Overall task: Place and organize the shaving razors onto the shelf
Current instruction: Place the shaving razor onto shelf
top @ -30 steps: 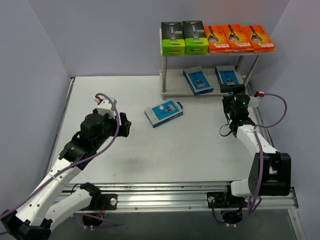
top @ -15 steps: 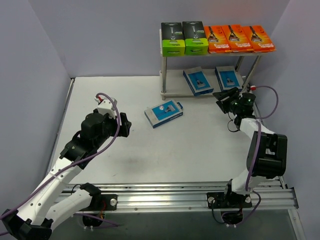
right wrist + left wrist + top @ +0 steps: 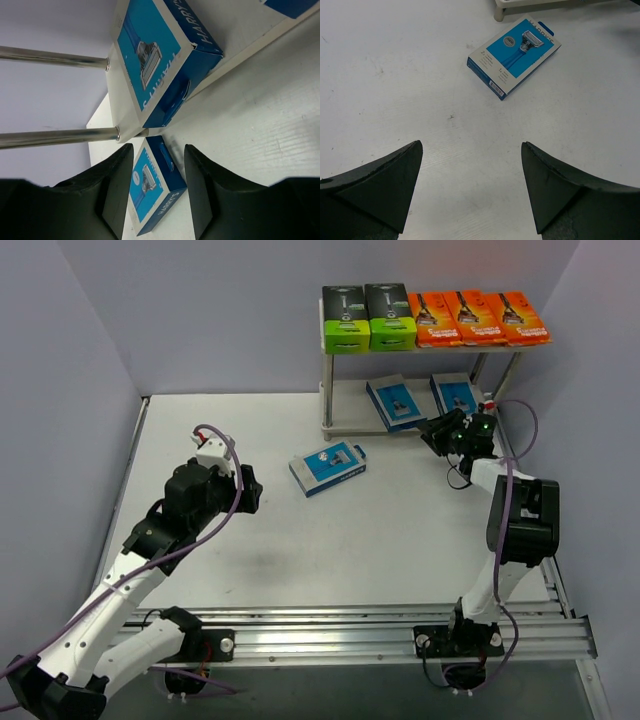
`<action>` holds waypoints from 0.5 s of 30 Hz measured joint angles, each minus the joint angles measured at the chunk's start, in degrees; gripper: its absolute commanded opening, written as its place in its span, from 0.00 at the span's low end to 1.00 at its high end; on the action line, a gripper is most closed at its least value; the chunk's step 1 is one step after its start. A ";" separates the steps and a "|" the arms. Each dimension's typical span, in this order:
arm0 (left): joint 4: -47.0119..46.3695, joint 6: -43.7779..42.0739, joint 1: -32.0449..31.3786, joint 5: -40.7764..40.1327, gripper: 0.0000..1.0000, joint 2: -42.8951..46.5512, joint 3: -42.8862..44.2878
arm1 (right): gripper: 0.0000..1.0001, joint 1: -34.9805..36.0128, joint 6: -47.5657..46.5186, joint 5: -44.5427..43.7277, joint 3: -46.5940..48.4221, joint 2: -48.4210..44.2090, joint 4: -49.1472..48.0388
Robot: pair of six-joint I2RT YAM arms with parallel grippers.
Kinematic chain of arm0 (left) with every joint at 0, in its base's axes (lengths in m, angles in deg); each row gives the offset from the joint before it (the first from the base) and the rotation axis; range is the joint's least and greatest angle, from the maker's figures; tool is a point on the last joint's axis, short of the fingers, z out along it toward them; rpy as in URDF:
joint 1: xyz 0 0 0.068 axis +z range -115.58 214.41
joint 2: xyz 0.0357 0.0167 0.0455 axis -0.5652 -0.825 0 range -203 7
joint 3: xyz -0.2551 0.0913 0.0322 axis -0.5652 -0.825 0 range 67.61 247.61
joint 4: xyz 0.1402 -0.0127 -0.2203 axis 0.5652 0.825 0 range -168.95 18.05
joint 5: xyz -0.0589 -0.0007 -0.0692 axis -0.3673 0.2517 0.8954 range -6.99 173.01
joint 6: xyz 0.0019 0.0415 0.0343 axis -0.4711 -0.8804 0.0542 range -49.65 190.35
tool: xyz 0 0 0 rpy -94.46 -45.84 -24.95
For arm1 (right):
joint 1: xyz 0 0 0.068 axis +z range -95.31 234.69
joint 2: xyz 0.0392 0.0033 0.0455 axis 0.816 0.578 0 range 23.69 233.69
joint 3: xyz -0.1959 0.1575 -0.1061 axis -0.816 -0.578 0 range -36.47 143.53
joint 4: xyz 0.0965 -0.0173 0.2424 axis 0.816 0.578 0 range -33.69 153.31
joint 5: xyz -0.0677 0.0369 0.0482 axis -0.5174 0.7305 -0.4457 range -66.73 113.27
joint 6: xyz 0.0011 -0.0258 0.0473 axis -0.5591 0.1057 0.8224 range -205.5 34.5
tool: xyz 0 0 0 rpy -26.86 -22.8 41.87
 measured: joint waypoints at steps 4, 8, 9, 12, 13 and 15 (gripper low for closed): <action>-0.02 0.00 0.24 0.24 0.89 -0.48 0.00 | 0.40 0.59 0.04 -0.31 2.21 2.67 0.02; 0.00 0.02 0.26 0.83 0.89 -1.11 0.00 | 0.39 1.14 0.15 -0.63 3.91 5.57 0.02; 0.00 0.02 0.26 0.94 0.89 -1.25 0.00 | 0.39 1.20 0.22 -0.79 4.26 6.19 0.04; -0.02 0.04 0.26 1.20 0.89 -1.42 0.00 | 0.38 1.57 0.28 -1.40 5.16 7.72 0.22; -0.02 0.02 0.26 1.25 0.89 -1.42 0.00 | 0.38 1.79 0.28 -1.66 5.70 8.33 0.22; -0.02 0.04 0.26 1.29 0.89 -1.42 0.00 | 0.38 2.23 0.48 -1.99 6.64 9.40 0.17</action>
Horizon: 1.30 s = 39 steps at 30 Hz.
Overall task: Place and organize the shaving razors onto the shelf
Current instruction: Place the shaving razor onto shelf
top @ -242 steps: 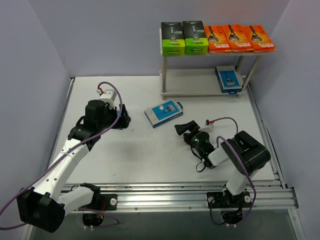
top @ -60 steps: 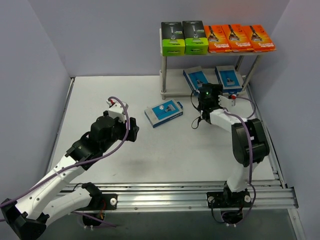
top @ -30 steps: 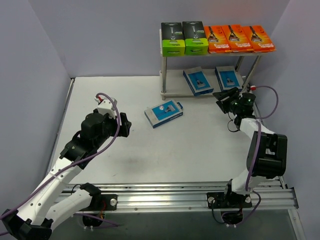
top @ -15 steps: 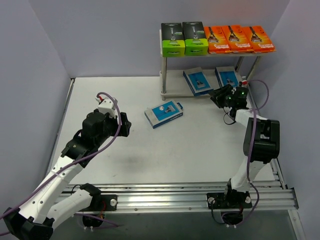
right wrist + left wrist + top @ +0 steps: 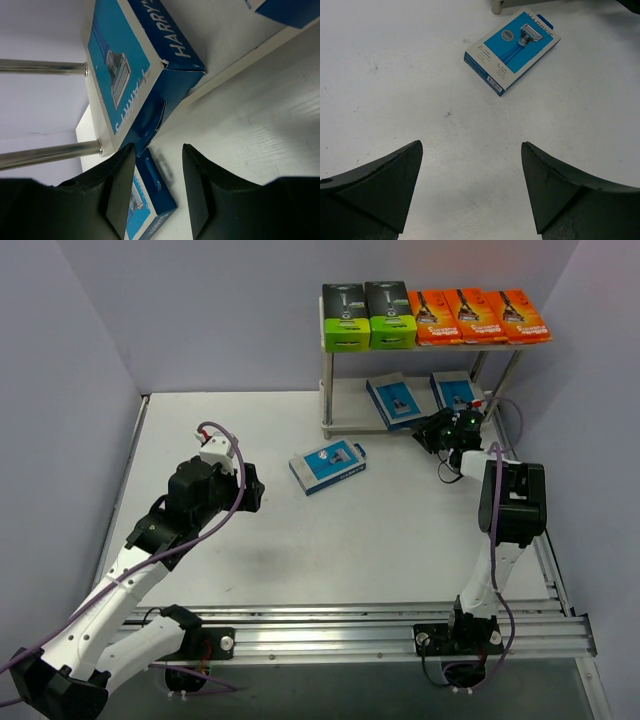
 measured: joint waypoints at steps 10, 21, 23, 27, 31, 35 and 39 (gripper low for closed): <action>0.00 0.04 0.04 0.66 0.89 -0.26 0.00 | 0.30 1.14 1.29 -1.07 1.62 1.38 -0.07; 0.00 0.20 0.04 1.05 0.89 -0.26 0.00 | 0.15 1.14 4.15 -1.81 1.70 2.95 -2.29; 0.00 0.20 0.04 1.09 0.89 -0.26 0.00 | 0.13 1.14 4.68 -1.81 1.70 3.26 -2.56; 0.00 0.20 0.04 1.22 0.89 -0.28 0.00 | 0.06 1.16 5.70 -1.84 1.68 3.26 -3.69; -0.02 0.20 0.04 1.29 0.89 -0.33 0.00 | 0.00 1.14 7.26 -2.21 1.01 3.26 -5.33; -0.02 0.20 0.04 1.38 0.89 -0.42 0.00 | 0.00 1.16 9.64 -2.34 -0.94 3.26 -8.00; 0.00 0.20 0.04 1.44 0.89 -0.44 0.00 | 0.00 1.42 11.78 -2.71 -2.51 3.26 -10.47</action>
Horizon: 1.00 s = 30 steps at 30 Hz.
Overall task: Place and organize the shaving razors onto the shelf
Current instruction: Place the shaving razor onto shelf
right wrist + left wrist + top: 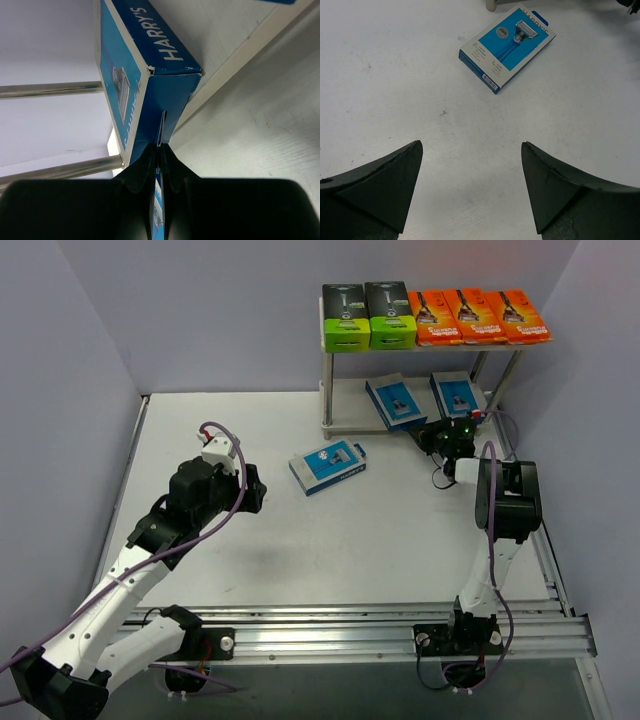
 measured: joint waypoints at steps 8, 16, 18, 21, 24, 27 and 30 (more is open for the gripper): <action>-0.02 0.02 0.00 0.04 0.89 -0.33 0.00 | 0.00 0.20 5.22 -2.16 -3.91 -0.20 -6.05; -0.02 0.00 0.00 0.07 0.89 -0.46 0.00 | 0.00 0.94 9.46 -5.97 -7.06 -1.25 -9.35; -0.02 0.02 0.00 0.07 0.89 -0.46 0.00 | 0.00 1.01 10.51 -6.86 -7.87 -1.57 -10.21; -0.02 0.00 0.00 0.07 0.89 -0.46 0.00 | 0.00 1.01 11.80 -8.07 -8.76 -1.77 -11.28; -0.02 0.02 0.00 0.07 0.89 -0.48 0.00 | 0.00 1.01 12.83 -9.14 -9.38 -2.03 -11.74; -0.02 0.02 0.00 0.07 0.89 -0.50 0.00 | 0.00 1.01 13.66 -10.08 -9.94 -2.34 -12.24; -0.02 0.00 0.00 0.07 0.89 -0.59 0.00 | 0.00 1.01 14.49 -11.06 -10.14 -2.34 -12.59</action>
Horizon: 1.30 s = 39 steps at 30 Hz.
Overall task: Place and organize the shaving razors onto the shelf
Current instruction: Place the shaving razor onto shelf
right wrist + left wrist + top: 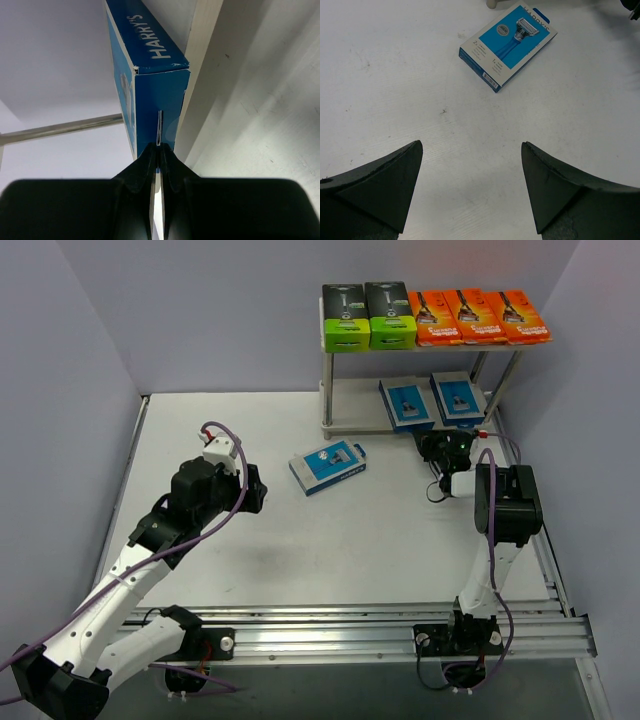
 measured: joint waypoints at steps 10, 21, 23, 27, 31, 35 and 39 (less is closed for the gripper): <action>0.00 0.02 0.00 0.15 0.89 -0.33 0.00 | 0.00 0.00 2.60 -3.19 -2.29 -0.52 -2.47; 0.00 0.02 0.00 0.17 0.89 -0.74 0.00 | 0.00 -0.33 4.72 -6.08 -2.82 -0.87 -2.91; 0.00 0.02 -0.02 0.17 0.89 -0.79 0.00 | 0.00 -0.33 4.96 -6.14 -2.82 -0.87 -2.93; 0.00 0.02 -0.02 0.20 0.89 -0.92 0.00 | 0.00 -0.33 5.64 -6.25 -2.80 -0.85 -3.41; 0.00 0.02 -0.02 0.20 0.89 -1.09 0.00 | 0.00 -0.33 6.36 -6.60 -2.78 -0.83 -3.74; 0.00 0.02 -0.02 0.20 0.89 -1.29 0.00 | 0.00 -0.33 6.47 -6.91 -2.27 -0.66 -3.74; -0.02 0.02 0.00 0.20 0.89 -1.46 0.00 | 0.00 -0.33 6.60 -7.17 -1.70 -0.57 -3.74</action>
